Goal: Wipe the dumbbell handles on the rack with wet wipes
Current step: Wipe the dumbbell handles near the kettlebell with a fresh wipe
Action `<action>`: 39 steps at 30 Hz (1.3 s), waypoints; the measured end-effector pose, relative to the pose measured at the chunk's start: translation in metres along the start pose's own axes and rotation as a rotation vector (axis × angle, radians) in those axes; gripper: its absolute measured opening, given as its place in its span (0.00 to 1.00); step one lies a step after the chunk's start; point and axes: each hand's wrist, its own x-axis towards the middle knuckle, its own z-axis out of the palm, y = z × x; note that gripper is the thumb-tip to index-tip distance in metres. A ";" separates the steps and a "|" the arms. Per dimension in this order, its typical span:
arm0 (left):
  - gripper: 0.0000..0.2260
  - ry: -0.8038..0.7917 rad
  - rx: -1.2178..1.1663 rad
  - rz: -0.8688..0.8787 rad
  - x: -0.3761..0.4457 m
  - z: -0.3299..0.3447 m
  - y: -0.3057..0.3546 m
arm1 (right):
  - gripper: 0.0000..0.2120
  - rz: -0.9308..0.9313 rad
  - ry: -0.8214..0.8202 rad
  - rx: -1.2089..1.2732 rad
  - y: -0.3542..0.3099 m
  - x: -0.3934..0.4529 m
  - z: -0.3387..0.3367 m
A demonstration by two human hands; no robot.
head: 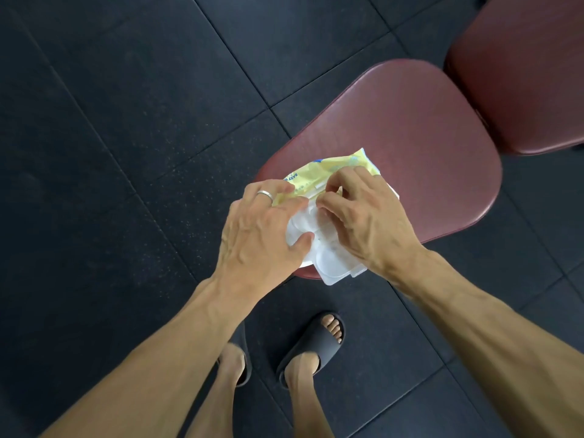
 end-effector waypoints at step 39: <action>0.25 -0.163 -0.157 -0.113 0.011 -0.044 0.040 | 0.10 0.597 0.066 0.747 -0.020 0.033 -0.103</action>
